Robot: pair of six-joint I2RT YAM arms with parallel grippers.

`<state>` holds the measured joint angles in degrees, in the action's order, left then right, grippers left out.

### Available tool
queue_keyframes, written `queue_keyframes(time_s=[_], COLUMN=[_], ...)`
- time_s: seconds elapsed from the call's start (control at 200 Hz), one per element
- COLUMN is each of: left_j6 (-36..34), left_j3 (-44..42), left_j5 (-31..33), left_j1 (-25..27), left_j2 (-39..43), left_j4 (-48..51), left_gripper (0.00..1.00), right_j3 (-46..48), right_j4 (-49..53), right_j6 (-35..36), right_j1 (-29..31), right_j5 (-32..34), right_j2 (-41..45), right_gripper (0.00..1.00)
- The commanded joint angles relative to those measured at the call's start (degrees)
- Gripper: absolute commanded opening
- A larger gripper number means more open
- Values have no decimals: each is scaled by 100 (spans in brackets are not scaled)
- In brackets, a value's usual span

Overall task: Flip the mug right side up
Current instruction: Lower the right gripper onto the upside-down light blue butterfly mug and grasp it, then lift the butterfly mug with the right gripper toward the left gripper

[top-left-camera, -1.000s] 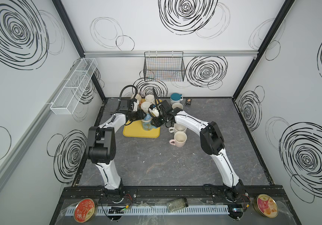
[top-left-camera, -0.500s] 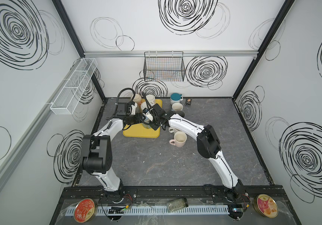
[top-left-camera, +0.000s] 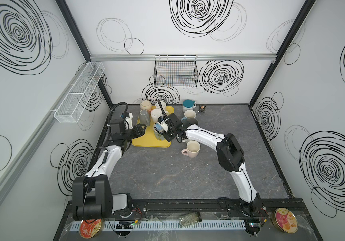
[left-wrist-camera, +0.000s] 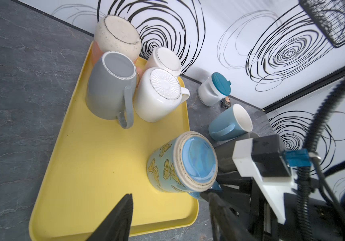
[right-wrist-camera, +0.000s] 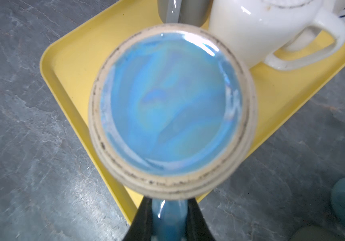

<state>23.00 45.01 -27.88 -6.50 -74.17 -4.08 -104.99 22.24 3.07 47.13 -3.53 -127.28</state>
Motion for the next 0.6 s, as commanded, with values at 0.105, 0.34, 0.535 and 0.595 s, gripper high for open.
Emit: queue_keyframes(time_s=[0.105, 0.34, 0.535, 0.595], left_j6=[860, 1244, 1209, 1168], left_j3=[-899, -1525, -1454, -1412], left_j5=[-86, -104, -91, -38], left_j1=[-53, 100, 139, 166], left_j2=[683, 924, 781, 747], left_j4=[-1357, -2004, -1806, -1700], left_gripper=[62, 62, 62, 62], right_j3=[827, 1232, 512, 443], right_j4=[-2343, -3146, -2005, -1855], right_j6=[-1196, -1542, -1109, -1089], right_j1=[-323, -449, -306, -286], right_j5=[-1213, -1498, -1072, -979], right_j2=[1065, 1271, 784, 689], right_gripper=[0, 0, 0, 0])
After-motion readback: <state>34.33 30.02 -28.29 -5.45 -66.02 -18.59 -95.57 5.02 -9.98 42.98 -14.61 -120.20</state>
